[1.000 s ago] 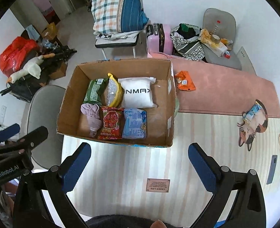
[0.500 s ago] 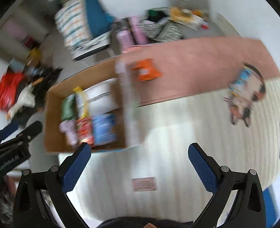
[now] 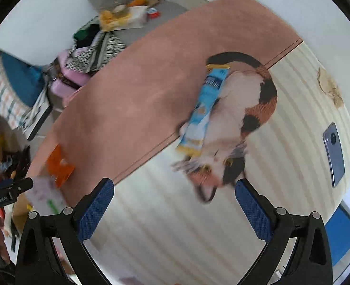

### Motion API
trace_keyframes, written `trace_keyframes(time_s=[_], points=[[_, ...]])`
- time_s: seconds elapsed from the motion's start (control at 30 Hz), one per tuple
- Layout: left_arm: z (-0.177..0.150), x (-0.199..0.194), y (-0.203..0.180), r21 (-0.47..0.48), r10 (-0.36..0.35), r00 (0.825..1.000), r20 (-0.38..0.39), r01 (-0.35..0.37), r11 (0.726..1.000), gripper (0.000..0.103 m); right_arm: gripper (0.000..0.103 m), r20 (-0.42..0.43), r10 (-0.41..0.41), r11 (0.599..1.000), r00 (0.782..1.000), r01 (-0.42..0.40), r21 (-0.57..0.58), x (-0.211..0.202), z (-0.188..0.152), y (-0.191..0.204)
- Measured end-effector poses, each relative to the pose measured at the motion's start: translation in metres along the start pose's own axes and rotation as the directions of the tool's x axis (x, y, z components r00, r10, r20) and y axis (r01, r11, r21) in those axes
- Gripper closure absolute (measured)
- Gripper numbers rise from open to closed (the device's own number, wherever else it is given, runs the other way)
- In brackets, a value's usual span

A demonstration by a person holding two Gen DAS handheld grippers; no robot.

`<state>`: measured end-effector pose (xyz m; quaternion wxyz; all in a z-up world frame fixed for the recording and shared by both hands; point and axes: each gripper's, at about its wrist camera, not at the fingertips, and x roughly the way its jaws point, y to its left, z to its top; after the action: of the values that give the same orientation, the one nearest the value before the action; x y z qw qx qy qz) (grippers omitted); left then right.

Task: Organize soft objects
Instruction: 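Grasp the orange snack bag with left tool while right tool grasps the blue milk stick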

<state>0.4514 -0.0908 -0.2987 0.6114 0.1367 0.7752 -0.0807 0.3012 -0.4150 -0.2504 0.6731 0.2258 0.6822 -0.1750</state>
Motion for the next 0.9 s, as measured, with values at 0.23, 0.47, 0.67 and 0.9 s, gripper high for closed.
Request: trace_keyframes(time_s=[0.23, 0.47, 0.67, 0.9], points=[[0.053, 0.072, -0.002, -0.085, -0.043, 0.982, -0.184, 0.028, 0.996, 0.006, 0.0, -0.068, -0.044, 0.999, 0.997, 0.045, 0.023, 0.051, 0.054, -0.019], [0.066, 0.109, -0.003, -0.082, 0.011, 0.966, -0.257, -0.033, 0.996, 0.006, 0.0, -0.158, -0.07, 0.996, 0.985, 0.077, 0.037, 0.107, 0.085, -0.031], [0.068, 0.118, 0.007, -0.105, -0.015, 0.961, -0.275, -0.014, 0.994, 0.006, 0.001, -0.209, -0.086, 0.994, 0.974, 0.098, 0.05, 0.145, 0.094, -0.033], [0.067, 0.127, 0.013, -0.145, -0.062, 0.956, -0.286, 0.021, 0.989, 0.013, 0.012, -0.237, -0.083, 0.993, 0.968, 0.1, 0.06, 0.168, 0.097, -0.028]])
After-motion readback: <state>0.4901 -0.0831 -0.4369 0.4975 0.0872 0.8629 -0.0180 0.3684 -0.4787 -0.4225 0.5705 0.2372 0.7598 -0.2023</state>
